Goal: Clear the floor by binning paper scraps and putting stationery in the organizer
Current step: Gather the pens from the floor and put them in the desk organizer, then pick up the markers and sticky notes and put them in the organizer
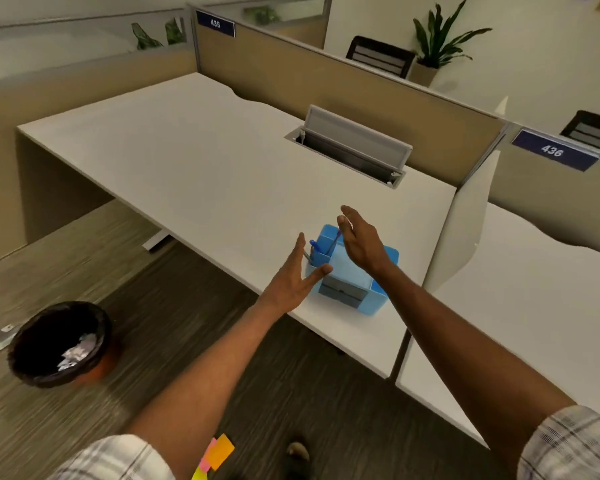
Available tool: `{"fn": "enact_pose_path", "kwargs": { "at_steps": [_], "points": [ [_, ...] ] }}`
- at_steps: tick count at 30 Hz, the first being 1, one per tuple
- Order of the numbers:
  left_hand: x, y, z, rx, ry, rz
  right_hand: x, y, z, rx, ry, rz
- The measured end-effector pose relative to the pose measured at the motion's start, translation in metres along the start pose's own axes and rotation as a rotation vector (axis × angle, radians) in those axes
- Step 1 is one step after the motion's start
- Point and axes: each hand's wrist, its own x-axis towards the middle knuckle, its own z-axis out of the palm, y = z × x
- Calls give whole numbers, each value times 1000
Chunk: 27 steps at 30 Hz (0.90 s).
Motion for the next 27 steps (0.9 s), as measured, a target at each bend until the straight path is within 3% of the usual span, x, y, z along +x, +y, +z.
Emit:
{"fn": "enact_pose_path", "kwargs": {
  "at_steps": [3, 5, 12, 18, 27],
  "points": [
    [-4, 9, 4, 0, -21, -40, -24, 1, -6, -43, -18, 17],
    [-18, 6, 5, 34, 52, 0, -44, 6, -9, -69, -26, 19],
    [-72, -25, -44, 550, 176, 75, -112, -25, 15, -151, -50, -15],
    [-130, -38, -87, 768, 276, 121, -141, -72, 62, -246, -26, -168],
    [-242, -91, -115, 696, 430, -125, -197, -108, 138, -242, -157, -324]
  ]
}}
